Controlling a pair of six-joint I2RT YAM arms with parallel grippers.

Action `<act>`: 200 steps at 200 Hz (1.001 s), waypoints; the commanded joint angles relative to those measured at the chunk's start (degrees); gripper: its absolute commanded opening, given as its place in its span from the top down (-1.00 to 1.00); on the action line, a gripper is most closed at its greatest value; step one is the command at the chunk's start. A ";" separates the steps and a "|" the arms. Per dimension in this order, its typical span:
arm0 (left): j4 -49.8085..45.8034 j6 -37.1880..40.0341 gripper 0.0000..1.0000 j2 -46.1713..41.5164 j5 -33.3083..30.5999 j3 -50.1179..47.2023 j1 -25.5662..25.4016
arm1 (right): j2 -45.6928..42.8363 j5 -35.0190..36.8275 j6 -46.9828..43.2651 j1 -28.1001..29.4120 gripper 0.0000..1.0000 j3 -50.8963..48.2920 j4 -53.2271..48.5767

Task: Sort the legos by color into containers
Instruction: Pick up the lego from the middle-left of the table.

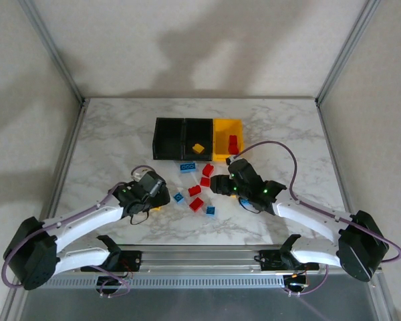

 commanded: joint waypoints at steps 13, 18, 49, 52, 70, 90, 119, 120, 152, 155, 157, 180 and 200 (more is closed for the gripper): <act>1.71 3.54 -0.73 4.30 1.09 -0.31 0.53 | -0.84 0.39 -0.32 0.59 -0.23 -0.18 1.15; 1.94 3.93 -0.73 4.94 1.09 -0.15 0.62 | -0.98 0.48 -0.35 0.55 -0.23 -0.33 1.07; 3.00 5.54 -0.65 8.46 1.01 0.32 1.51 | -1.80 1.18 -0.26 0.58 -0.23 -0.96 0.89; 3.04 5.62 -0.64 8.80 1.08 0.28 1.68 | -1.83 1.18 -0.25 0.58 -0.23 -1.10 0.89; 3.61 5.98 -0.60 10.73 1.70 0.17 1.89 | -2.32 1.52 -0.04 0.52 -0.23 -1.56 0.97; 4.08 6.23 -0.53 11.39 3.09 -0.05 1.89 | -2.75 1.85 0.18 0.59 -0.24 -2.06 1.14; 4.52 6.55 -0.33 11.39 4.01 -0.35 1.89 | -2.75 2.23 0.44 0.59 -0.24 -2.44 1.50; 4.48 6.57 -0.32 11.39 4.04 -0.35 1.89 | -2.70 2.23 0.49 0.59 -0.24 -2.41 1.50; 4.17 6.53 0.00 10.98 4.43 -0.01 1.89 | -2.83 2.26 0.45 0.56 -0.23 -2.38 1.58; 4.10 6.51 0.03 10.84 4.43 0.14 1.89 | -2.86 2.24 0.44 0.57 -0.23 -2.37 1.59; 4.10 6.51 0.06 10.75 4.37 0.16 1.89 | -2.94 2.23 0.44 0.59 -0.23 -2.44 1.59; 3.19 6.24 0.11 9.43 3.67 1.23 1.89 | -3.09 0.65 0.11 0.54 -0.23 -2.81 2.27; 2.40 6.33 0.14 8.20 3.64 2.79 1.89 | -3.38 -1.58 -0.59 0.59 -0.23 -3.20 3.21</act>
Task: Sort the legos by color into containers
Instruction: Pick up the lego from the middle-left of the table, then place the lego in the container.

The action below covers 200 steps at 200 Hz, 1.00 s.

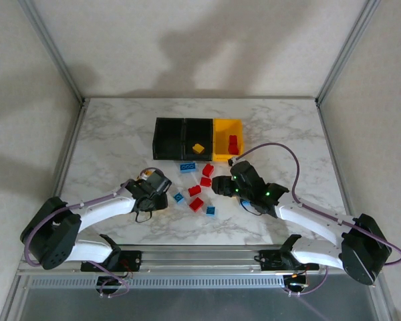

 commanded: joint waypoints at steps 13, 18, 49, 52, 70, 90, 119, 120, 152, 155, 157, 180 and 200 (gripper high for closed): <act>-2.98 0.39 0.15 -2.74 -0.44 4.36 0.36 | -1.87 -5.34 -1.51 0.52 -0.23 -1.21 3.17; -3.32 0.44 0.14 -2.88 -0.75 5.22 0.36 | -2.11 -6.26 -1.74 0.55 -0.23 -1.37 3.69; -4.00 1.45 0.15 -1.54 -1.57 10.97 0.45 | -3.56 -6.18 -1.98 0.52 -0.24 -1.20 2.99; -3.97 1.60 0.14 -1.22 -1.52 11.50 0.43 | -3.67 -5.98 -1.98 0.55 -0.24 -1.15 2.80; -2.97 2.42 0.15 1.47 -1.40 16.10 0.37 | -4.74 -5.38 -1.64 0.50 -0.24 -1.39 2.30; -1.57 3.12 0.16 5.66 -1.13 21.87 0.36 | -5.62 -4.29 -0.78 0.47 -0.24 -1.75 1.83; -0.73 4.76 0.17 13.33 -1.12 31.65 0.32 | -6.88 -3.62 0.39 0.48 -0.24 -2.67 1.00; -0.70 4.84 0.17 13.55 -1.13 32.01 0.34 | -6.93 -3.59 0.44 0.44 -0.24 -2.69 0.95; -1.39 6.79 0.17 23.20 -2.23 43.17 0.36 | -9.49 -1.92 1.32 0.46 -0.24 -3.72 -0.53; -1.52 7.03 0.17 24.11 -2.27 44.21 0.36 | -9.79 -1.78 1.40 0.41 -0.24 -3.81 -0.66; -1.61 7.13 0.17 24.77 -2.31 44.93 0.36 | -9.88 -1.69 1.44 0.44 -0.24 -3.84 -0.75; -2.76 8.20 0.17 31.48 -3.18 52.44 0.36 | -11.29 -0.72 2.13 0.42 -0.24 -4.11 -2.05; -4.19 9.13 0.17 37.05 -3.93 58.35 0.71 | -12.79 0.11 2.75 0.41 -0.24 -4.62 -2.92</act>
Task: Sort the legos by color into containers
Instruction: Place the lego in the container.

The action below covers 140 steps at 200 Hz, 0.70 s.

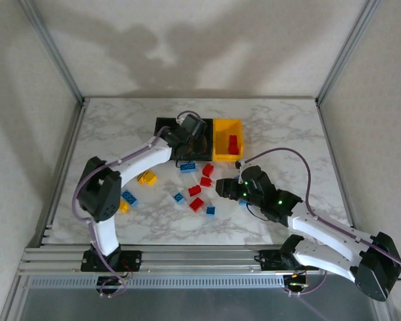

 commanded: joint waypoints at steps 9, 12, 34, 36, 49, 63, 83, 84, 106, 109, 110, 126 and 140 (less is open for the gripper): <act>-3.87 3.25 0.17 7.50 -2.35 8.81 0.88 | -2.61 2.71 1.68 0.38 -0.24 -1.00 -2.48; -4.10 3.27 0.17 8.21 -2.49 9.53 0.97 | -2.80 2.87 1.74 0.41 -0.24 -1.01 -2.65; -5.00 3.37 0.17 12.39 -2.65 13.53 1.50 | -4.07 3.78 1.96 0.44 -0.24 -1.09 -3.87; -5.08 3.37 0.17 12.65 -2.73 13.74 1.48 | -4.17 3.84 2.03 0.44 -0.24 -1.09 -3.91; -5.60 3.62 0.17 14.70 -2.87 16.09 1.67 | -4.74 4.31 2.18 0.37 -0.24 -1.09 -4.46; -6.91 3.72 0.16 16.63 -3.32 18.75 1.77 | -5.20 4.73 2.24 0.41 -0.24 -1.01 -4.88; -7.50 3.89 0.11 18.12 -4.14 20.74 1.86 | -5.45 5.19 2.47 0.42 -0.25 -1.05 -5.25; -7.51 3.89 0.11 18.18 -4.12 20.83 1.90 | -5.45 5.19 2.47 0.42 -0.25 -1.05 -5.25; -8.39 3.69 -0.01 19.54 -4.82 22.40 2.19 | -5.39 5.34 2.50 0.40 -0.25 -0.92 -5.36; -8.39 3.71 -0.03 19.61 -4.81 22.42 2.21 | -5.38 5.32 2.49 0.43 -0.25 -0.84 -5.41; -8.34 3.71 -0.04 19.63 -4.81 22.42 2.21 | -5.38 5.32 2.49 0.43 -0.25 -0.84 -5.41; -8.43 3.67 -0.19 19.74 -5.07 22.81 2.30 | -5.41 5.40 2.42 0.40 -0.25 -0.65 -5.62; -8.33 3.72 -0.21 19.74 -4.66 23.07 2.30 | -5.25 5.55 2.25 0.43 -0.25 -0.47 -5.80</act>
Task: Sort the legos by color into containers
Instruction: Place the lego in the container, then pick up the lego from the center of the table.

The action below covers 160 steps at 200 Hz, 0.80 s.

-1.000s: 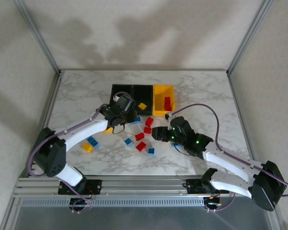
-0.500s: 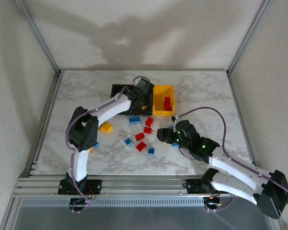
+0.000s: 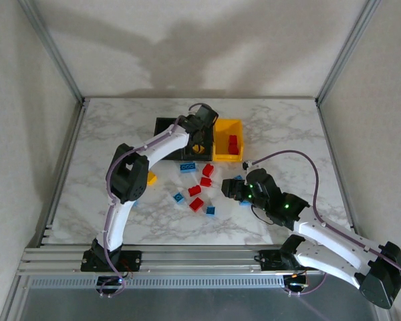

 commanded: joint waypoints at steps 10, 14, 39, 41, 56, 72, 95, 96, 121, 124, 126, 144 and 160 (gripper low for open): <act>-2.38 0.72 -0.26 0.99 -0.99 2.25 0.64 | -0.48 1.52 0.42 0.44 -0.26 0.14 -1.27; -2.29 0.74 -0.26 1.01 -0.88 2.33 0.64 | -0.54 1.55 0.34 0.43 -0.25 0.21 -1.35; -2.36 0.74 -0.26 0.70 -0.57 2.55 0.64 | -0.40 2.03 -0.02 0.39 -0.26 0.68 -1.89; -2.30 0.70 -0.26 0.67 -0.49 2.57 0.64 | -0.39 2.03 -0.02 0.36 -0.26 0.69 -1.95; -2.31 0.56 -0.25 0.17 0.09 2.52 0.59 | -0.36 2.20 -0.03 0.35 -0.26 0.89 -2.05; -2.29 0.57 -0.25 -1.25 0.68 2.14 0.46 | 0.01 2.49 -0.03 0.35 -0.26 1.17 -2.23; -1.17 0.65 -0.25 -5.47 1.24 -0.65 -0.30 | 0.80 3.10 -0.20 0.34 -0.26 1.95 -2.65; -1.14 0.65 -0.25 -5.75 1.28 -0.83 -0.31 | 0.82 3.09 -0.20 0.35 -0.26 2.03 -2.66; 1.17 0.57 -0.27 -12.48 2.05 -7.00 -1.19 | 1.95 3.10 -0.55 0.34 -0.26 2.95 -2.68; 1.59 0.52 -0.27 -13.31 2.11 -8.05 -1.28 | 2.16 3.09 -0.62 0.35 -0.26 3.15 -2.74; 1.81 0.49 -0.27 -13.91 2.18 -8.68 -1.36 | 2.21 3.08 -0.64 0.31 -0.26 3.26 -2.76; 3.79 -0.03 -0.27 -19.02 2.94 -14.34 -1.65 | 3.05 2.97 -0.63 0.34 -0.25 3.78 -2.68; 5.10 -0.31 -0.28 -23.26 3.40 -18.97 -1.82 | 3.65 2.66 -0.40 0.35 -0.25 3.98 -2.59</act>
